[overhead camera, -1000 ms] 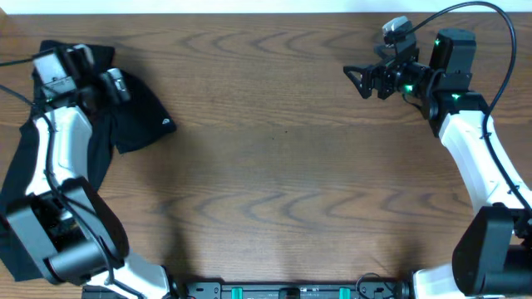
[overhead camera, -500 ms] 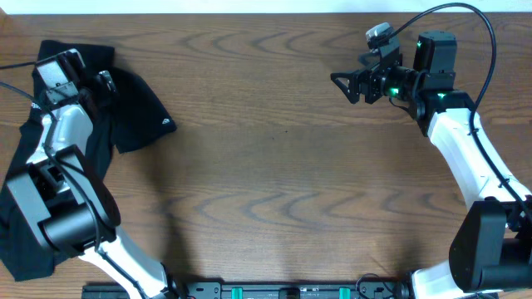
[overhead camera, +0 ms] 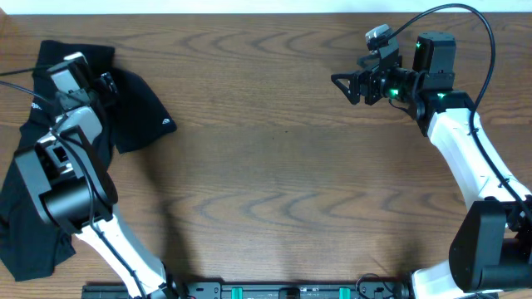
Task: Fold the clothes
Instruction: 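Reach the left gripper to the black t-shirt and grasp its top edge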
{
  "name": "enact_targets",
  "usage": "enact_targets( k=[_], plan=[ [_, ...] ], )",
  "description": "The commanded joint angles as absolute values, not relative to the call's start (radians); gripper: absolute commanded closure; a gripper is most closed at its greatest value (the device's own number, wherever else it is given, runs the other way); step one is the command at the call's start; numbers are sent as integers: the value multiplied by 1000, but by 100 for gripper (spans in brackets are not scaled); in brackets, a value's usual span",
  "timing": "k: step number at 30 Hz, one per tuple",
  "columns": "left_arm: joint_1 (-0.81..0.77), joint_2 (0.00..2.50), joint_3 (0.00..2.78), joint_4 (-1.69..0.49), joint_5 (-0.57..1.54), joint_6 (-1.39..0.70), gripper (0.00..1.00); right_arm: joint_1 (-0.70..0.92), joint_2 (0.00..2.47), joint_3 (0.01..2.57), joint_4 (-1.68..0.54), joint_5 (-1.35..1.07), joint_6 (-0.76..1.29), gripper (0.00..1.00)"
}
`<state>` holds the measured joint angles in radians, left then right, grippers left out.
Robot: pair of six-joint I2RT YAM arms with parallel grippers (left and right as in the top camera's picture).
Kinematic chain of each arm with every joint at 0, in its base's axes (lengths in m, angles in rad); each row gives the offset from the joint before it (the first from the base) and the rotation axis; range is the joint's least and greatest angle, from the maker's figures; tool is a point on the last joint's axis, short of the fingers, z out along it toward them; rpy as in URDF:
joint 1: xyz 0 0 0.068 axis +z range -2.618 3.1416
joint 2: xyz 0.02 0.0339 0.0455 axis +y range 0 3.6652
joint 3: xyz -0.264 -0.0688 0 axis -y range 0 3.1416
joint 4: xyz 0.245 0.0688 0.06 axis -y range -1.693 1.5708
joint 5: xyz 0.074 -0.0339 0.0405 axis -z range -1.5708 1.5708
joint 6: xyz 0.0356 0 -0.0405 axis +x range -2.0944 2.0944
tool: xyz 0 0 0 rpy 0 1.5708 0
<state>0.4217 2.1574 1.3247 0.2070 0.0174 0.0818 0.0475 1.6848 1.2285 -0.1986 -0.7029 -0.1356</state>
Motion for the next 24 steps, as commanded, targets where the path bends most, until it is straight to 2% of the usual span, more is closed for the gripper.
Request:
enact_targets(
  k=[1,2,4,6,10,17,24],
  plan=[
    [425,2187,1341,216,7,96,41,59,1688,1249,-198,-707,-127,20],
    [426,2191,1341,219,7,96,50,59,1688,1249,-199,-707,-127,21],
    [427,2193,1341,220,6,93,60,59,1688,1249,-199,-707,-127,23],
    [427,2192,1341,222,7,91,73,59,1688,1249,-199,-707,-127,25],
    [427,2170,1341,226,7,30,87,59,1688,1249,-194,-707,-127,30],
    [421,1992,1341,157,12,-91,92,58,1687,1249,-146,-706,-127,42],
    [366,1749,1341,19,94,-112,94,57,1687,1249,-97,-627,-66,51]
  ],
)
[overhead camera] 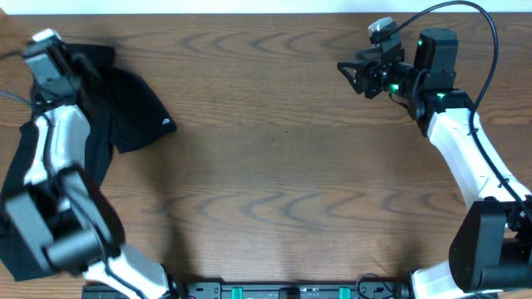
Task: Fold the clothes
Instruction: 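Reach the left gripper to the black t-shirt and grasp its top edge, then drag the black t-shirt with the left gripper toward the table center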
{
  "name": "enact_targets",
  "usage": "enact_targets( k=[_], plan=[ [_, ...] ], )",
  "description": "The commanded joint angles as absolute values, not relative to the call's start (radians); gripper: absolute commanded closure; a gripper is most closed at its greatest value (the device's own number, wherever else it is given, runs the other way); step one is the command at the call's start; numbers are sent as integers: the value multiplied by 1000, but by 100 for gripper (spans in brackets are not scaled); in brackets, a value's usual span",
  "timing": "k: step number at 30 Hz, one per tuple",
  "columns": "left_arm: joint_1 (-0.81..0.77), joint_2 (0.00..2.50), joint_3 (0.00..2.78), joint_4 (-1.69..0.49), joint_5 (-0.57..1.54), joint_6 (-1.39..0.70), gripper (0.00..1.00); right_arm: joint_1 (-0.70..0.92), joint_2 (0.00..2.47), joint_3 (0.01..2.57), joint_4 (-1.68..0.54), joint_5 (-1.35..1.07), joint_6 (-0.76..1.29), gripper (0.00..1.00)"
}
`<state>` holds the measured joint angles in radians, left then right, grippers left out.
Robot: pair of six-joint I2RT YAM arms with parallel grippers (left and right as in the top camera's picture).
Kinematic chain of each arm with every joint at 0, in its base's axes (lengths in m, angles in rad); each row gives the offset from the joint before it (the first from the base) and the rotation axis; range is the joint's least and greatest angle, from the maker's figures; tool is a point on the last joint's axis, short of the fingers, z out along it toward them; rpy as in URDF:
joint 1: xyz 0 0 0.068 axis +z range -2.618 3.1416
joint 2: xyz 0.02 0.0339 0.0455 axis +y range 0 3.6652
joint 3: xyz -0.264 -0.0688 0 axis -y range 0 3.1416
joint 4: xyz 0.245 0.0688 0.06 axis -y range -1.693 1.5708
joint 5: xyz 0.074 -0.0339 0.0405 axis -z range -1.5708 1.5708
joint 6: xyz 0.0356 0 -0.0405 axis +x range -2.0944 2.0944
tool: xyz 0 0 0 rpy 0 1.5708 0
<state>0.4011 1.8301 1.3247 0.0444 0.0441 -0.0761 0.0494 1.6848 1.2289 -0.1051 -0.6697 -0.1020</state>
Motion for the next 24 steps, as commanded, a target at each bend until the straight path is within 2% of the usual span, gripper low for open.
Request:
enact_targets(
  k=[1,5,12,18,24],
  plan=[
    [351,1720,1341,1,105,-119,94,57,1687,1249,-96,-623,-67,53],
    [277,1656,1341,-28,155,-147,94,44,1687,1249,-96,-601,-57,58],
    [88,1647,1341,23,229,-241,94,-11,1687,1250,-96,-619,-30,58],
    [-117,1647,1341,167,229,-331,94,-82,1687,1250,-96,-675,-5,58],
    [-322,1670,1341,345,227,-332,94,-156,1687,1251,-95,-724,-4,58]
  ],
)
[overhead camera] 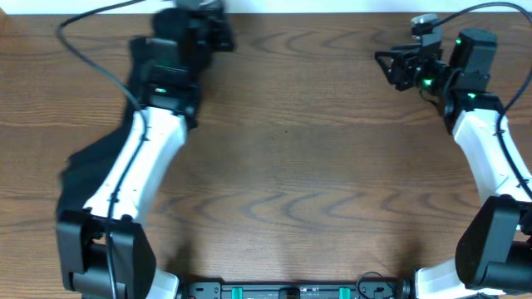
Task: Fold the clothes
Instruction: 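Drag the black t-shirt with the left gripper toward the table center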
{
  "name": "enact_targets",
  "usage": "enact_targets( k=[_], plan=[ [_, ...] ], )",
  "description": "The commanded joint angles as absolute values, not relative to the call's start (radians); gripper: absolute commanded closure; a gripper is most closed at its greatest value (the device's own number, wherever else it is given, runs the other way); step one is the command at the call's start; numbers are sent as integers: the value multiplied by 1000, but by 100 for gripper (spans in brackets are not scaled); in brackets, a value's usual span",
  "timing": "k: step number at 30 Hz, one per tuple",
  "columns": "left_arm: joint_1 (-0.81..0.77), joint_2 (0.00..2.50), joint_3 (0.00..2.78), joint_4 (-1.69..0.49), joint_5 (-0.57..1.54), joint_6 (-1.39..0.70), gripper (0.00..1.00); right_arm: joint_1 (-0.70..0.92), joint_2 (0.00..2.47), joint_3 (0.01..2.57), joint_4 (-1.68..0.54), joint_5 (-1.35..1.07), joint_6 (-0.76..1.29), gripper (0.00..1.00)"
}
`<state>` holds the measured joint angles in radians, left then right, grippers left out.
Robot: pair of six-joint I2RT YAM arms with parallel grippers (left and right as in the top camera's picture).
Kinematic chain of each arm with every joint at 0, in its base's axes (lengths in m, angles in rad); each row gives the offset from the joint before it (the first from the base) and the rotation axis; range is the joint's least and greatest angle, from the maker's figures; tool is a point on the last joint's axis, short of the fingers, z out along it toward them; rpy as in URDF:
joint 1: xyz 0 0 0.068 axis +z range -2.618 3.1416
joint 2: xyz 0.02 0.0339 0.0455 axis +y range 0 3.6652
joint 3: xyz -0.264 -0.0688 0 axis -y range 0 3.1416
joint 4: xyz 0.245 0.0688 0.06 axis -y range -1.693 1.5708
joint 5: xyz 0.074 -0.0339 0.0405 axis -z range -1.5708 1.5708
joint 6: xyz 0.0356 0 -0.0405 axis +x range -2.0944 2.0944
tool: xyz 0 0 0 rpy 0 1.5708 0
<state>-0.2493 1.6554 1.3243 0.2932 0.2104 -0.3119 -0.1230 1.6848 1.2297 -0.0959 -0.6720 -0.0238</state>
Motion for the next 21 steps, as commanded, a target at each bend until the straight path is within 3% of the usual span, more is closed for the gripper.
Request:
enact_targets(
  k=[1,8,21],
  plan=[
    [-355,1681,1341,369,227,-333,94,-168,1687,1252,-95,-733,-4,58],
    [-548,1796,1341,410,228,-389,94,-256,1683,1254,-97,-799,-4,57],
    [-730,1841,1341,385,326,-451,94,-321,1681,1254,-155,-828,-16,57]
  ],
)
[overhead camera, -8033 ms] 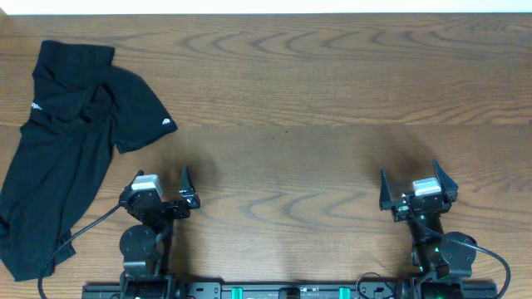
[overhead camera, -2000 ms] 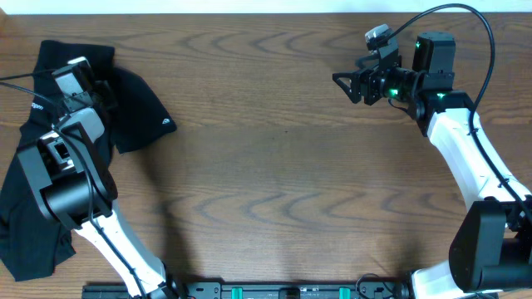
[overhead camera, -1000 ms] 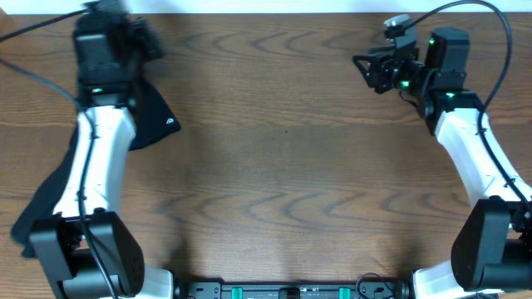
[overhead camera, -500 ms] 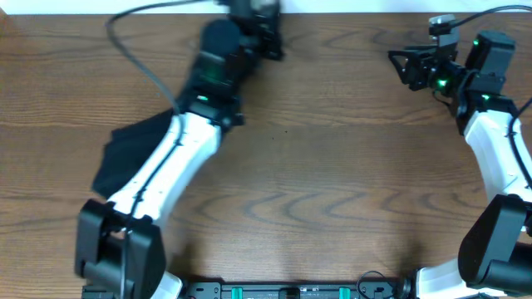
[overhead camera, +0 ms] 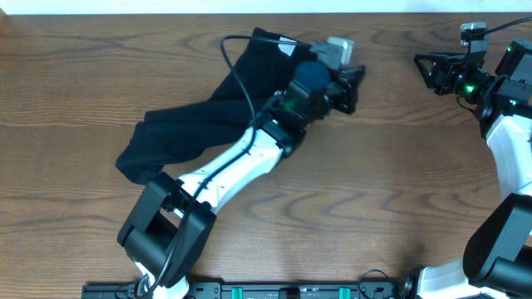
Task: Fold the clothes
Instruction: 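Drag the black t-shirt with the left gripper toward the table center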
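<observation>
A black garment (overhead camera: 187, 133) lies stretched in a long diagonal band across the wooden table, from the middle left up to the far centre. My left arm reaches over it, and the left gripper (overhead camera: 351, 85) sits just past the cloth's far right end, shut with dark fabric at its fingers. The right gripper (overhead camera: 422, 70) hovers at the far right corner, pointing left, open and holding nothing. The garment's end under the left wrist is hidden.
The wooden table (overhead camera: 349, 208) shows bare wood across its front and right. Its far edge (overhead camera: 166, 13) runs just behind the garment's upper end. The right arm's white links (overhead camera: 507, 141) stand along the right side.
The left gripper has moved from the far centre-left to right of centre, and the garment now lies drawn out across the middle. The right gripper has shifted further right.
The garment lay bunched at the far left edge with my left gripper on it, and the right gripper hung open at the far right. The left gripper then stood at the far centre with cloth trailing. Now the garment spans the table's middle.
</observation>
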{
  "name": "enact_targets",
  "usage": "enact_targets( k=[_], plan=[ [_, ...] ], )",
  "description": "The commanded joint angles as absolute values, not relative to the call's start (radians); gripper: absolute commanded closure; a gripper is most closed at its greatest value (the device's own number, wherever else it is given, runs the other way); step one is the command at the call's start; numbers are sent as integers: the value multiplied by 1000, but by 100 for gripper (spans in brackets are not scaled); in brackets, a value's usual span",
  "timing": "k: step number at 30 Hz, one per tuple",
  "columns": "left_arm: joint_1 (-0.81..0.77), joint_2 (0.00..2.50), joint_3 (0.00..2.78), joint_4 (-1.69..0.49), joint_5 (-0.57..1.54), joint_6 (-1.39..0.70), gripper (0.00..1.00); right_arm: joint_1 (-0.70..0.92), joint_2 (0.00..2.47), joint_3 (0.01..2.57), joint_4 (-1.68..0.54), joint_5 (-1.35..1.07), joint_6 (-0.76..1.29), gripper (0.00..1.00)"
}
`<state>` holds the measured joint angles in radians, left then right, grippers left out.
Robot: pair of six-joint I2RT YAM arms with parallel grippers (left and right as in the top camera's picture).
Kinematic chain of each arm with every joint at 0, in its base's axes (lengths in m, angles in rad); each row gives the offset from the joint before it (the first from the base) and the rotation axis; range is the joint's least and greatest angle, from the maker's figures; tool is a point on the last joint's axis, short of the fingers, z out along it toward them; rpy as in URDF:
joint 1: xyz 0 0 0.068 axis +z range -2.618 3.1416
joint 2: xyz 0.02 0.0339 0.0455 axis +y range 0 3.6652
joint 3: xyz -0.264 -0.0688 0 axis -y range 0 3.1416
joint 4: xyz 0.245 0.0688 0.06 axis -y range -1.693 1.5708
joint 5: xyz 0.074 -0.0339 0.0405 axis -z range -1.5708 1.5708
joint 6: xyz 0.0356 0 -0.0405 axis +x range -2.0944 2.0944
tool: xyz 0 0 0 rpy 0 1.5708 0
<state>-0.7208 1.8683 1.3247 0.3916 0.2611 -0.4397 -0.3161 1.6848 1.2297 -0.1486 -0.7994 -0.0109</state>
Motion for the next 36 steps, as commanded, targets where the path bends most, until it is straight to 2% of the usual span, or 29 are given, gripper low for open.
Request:
enact_targets(
  k=[1,12,20,27,33,36],
  plan=[
    [-728,1830,1341,371,333,-451,94,-321,1681,1254,-160,-828,-16,57],
    [-599,1522,1341,278,267,-363,94,-299,1681,1254,-208,-828,-17,59],
    [-487,1367,1372,278,238,-351,94,-191,1682,1254,-205,-827,-18,58],
    [-487,1324,1375,290,222,-332,94,-28,1702,1254,-200,-713,-79,43],
    [-487,1311,1375,289,179,-277,94,6,1751,1254,-296,-764,-192,31],
    [-487,1310,1375,284,142,-258,94,14,1789,1254,-350,-767,-208,30]
  ],
)
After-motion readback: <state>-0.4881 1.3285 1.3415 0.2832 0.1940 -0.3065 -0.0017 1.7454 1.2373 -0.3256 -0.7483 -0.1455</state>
